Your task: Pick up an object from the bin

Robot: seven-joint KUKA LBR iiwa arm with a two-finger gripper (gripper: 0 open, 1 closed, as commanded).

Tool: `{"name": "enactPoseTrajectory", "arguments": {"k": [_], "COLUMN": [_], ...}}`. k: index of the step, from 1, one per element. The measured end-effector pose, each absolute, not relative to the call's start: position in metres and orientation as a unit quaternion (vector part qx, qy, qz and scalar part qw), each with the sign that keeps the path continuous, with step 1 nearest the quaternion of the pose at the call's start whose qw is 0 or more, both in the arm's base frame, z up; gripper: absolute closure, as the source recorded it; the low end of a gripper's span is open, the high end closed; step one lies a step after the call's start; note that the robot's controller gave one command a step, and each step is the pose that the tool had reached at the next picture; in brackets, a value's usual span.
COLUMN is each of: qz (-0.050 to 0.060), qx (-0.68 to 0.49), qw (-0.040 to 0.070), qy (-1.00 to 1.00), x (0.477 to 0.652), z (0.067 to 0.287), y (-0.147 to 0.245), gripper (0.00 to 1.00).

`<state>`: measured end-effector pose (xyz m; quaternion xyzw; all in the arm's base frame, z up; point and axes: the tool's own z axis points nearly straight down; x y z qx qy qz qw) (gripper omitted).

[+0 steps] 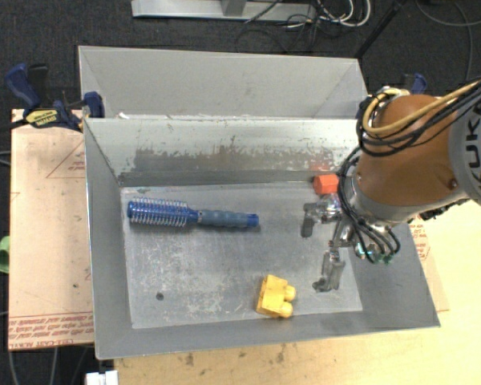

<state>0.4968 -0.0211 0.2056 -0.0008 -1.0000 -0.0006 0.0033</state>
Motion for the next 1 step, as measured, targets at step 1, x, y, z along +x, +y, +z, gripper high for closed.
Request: {"name": "enactPoseTrajectory", "arguments": {"k": [1], "qz": [-0.001], "qx": [0.091], "qw": [-0.005], "qy": [-0.996], "x": [0.49], "z": [0.0689], "y": [0.0085], "gripper": [0.0]}}
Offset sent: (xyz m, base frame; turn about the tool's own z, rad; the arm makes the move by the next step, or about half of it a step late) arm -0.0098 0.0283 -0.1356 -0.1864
